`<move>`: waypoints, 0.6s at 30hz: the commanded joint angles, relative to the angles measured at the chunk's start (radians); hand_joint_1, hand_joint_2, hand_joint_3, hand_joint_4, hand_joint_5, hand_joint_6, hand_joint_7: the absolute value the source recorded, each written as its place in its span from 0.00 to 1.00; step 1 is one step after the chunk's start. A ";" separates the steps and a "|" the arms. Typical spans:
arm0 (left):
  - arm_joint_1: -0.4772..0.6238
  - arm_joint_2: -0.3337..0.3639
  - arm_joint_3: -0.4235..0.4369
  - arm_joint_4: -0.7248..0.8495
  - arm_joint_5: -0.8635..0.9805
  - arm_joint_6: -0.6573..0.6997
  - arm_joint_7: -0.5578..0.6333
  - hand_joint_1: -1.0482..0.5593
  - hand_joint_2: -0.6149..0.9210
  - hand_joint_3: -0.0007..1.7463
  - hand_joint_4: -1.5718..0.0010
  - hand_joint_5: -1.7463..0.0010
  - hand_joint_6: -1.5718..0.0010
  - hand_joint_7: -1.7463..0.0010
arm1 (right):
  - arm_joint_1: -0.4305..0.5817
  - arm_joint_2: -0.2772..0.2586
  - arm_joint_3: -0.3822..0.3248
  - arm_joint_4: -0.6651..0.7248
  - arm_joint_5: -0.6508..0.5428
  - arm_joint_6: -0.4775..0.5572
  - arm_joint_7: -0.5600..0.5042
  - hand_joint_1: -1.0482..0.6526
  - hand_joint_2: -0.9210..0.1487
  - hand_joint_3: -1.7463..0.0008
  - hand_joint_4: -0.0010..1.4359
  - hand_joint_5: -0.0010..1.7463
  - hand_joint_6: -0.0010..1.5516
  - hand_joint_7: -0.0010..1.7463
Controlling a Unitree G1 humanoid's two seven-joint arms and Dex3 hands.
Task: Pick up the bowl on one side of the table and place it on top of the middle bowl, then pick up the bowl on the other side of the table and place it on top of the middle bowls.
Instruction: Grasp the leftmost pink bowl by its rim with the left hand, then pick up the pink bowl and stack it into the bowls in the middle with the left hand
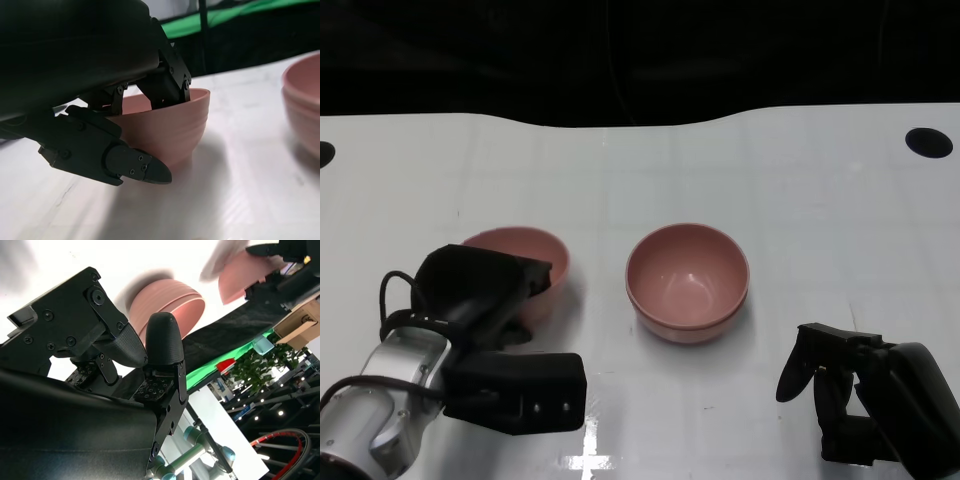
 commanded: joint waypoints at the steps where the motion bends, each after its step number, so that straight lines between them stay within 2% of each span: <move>1: 0.005 0.018 0.015 -0.043 0.002 0.009 0.035 0.51 0.97 0.11 0.45 0.00 0.60 0.09 | -0.001 -0.003 -0.005 0.006 -0.002 -0.005 -0.005 0.56 0.72 0.05 0.67 1.00 0.54 0.87; 18: 0.007 0.020 0.013 -0.050 0.001 0.014 0.036 0.51 0.97 0.11 0.45 0.00 0.61 0.08 | -0.001 -0.002 -0.006 0.006 -0.003 -0.005 -0.004 0.56 0.72 0.05 0.67 1.00 0.54 0.87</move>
